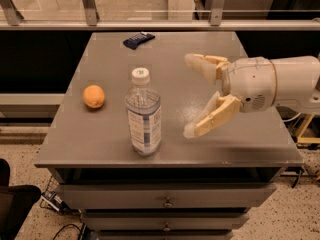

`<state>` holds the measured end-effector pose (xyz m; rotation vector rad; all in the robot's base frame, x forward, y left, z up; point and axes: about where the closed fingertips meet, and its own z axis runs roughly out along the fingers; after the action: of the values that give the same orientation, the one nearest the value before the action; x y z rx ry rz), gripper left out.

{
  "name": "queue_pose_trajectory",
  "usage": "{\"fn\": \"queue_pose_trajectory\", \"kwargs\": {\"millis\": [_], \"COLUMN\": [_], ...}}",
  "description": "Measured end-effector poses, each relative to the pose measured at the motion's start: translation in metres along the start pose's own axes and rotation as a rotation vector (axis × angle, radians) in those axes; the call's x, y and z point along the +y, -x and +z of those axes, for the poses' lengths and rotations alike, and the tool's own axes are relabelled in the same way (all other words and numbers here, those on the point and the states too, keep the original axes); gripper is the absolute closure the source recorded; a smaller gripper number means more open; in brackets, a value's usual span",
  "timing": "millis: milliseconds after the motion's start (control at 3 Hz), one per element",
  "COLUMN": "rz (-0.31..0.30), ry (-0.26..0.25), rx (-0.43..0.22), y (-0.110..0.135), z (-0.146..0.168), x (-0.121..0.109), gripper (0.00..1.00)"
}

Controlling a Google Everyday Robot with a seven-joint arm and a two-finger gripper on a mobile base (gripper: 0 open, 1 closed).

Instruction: Move blue plastic bottle near rxbar blueberry

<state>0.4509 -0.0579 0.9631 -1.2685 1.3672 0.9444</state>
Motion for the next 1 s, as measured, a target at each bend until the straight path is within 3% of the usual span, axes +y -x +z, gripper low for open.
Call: {"fn": "queue_pose_trajectory", "kwargs": {"millis": [333,1000], "rz": [0.023,0.047], "ry": [0.046,0.059], "rx": [-0.121,-0.190], "y": [0.008,0.002], "z": [0.025,0.065], "x": [0.011,0.020], "gripper": [0.00,0.00]}}
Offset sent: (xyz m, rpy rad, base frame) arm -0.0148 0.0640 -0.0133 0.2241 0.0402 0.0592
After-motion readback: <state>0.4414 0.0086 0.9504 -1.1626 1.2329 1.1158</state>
